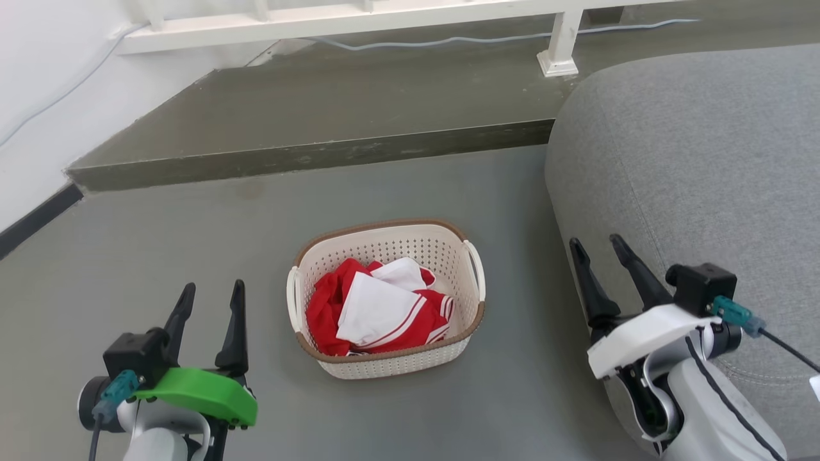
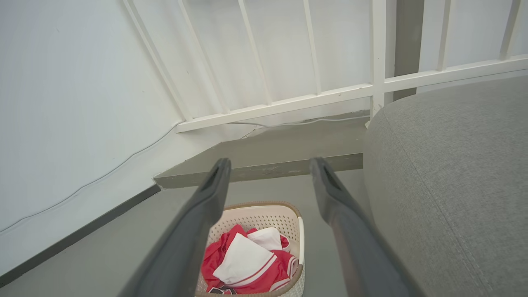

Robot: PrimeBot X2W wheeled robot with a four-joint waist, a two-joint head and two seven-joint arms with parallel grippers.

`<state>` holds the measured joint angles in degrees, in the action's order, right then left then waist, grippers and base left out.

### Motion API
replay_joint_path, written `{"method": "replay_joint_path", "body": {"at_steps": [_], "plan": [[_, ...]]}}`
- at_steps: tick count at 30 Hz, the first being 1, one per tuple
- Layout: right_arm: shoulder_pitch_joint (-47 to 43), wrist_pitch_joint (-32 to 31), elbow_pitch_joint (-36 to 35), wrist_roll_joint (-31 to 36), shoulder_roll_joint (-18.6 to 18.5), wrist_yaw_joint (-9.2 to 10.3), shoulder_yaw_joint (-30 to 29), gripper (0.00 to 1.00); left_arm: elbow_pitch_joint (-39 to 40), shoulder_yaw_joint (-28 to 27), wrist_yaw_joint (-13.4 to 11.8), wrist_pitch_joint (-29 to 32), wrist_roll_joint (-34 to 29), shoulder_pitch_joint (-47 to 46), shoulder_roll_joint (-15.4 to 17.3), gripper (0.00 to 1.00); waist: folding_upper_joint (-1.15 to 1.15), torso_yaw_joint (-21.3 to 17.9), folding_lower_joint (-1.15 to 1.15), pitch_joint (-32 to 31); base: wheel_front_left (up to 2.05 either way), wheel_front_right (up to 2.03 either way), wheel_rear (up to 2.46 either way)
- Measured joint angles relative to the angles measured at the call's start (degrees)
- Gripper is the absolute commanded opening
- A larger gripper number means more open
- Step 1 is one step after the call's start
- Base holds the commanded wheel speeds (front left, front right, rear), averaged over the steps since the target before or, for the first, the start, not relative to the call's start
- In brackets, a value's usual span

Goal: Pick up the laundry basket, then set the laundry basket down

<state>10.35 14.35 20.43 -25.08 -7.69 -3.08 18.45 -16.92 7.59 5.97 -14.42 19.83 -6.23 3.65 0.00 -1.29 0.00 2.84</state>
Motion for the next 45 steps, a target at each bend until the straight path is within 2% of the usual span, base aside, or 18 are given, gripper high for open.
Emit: {"method": "replay_joint_path", "body": {"at_steps": [12, 36, 37, 45], "plan": [[-2.85, 0.0, -1.77, 1.52, 0.42, 0.68, -1.21, 1.0, 2.12, -0.09, -0.19, 0.0, -0.79, 2.52, -0.52, 1.0, 0.0, -0.03, 0.0, -0.58, 0.0, 0.0, 0.0], [-4.32, 0.0, -3.12, 3.55, 1.4, 0.66, -2.79, 1.0, 2.92, -0.42, -0.19, 0.0, -0.97, 3.09, -0.81, 1.0, 0.0, 0.26, 0.0, -0.1, 0.0, 0.0, 0.0], [-4.44, 0.0, -3.12, 3.55, 1.42, 0.66, -2.83, 0.0, 2.82, -0.37, -0.19, 0.0, -0.9, 3.15, -0.82, 0.0, 0.0, 0.26, 0.0, -0.14, 0.0, 0.0, 0.0], [-7.37, -0.27, -0.63, 2.8, 2.29, 0.65, -2.85, 0.0, -0.21, -0.08, -0.18, 0.73, 0.11, 4.44, -1.46, 0.0, 0.0, 0.28, 0.0, -0.22, 0.0, 0.0, 0.0]]}}
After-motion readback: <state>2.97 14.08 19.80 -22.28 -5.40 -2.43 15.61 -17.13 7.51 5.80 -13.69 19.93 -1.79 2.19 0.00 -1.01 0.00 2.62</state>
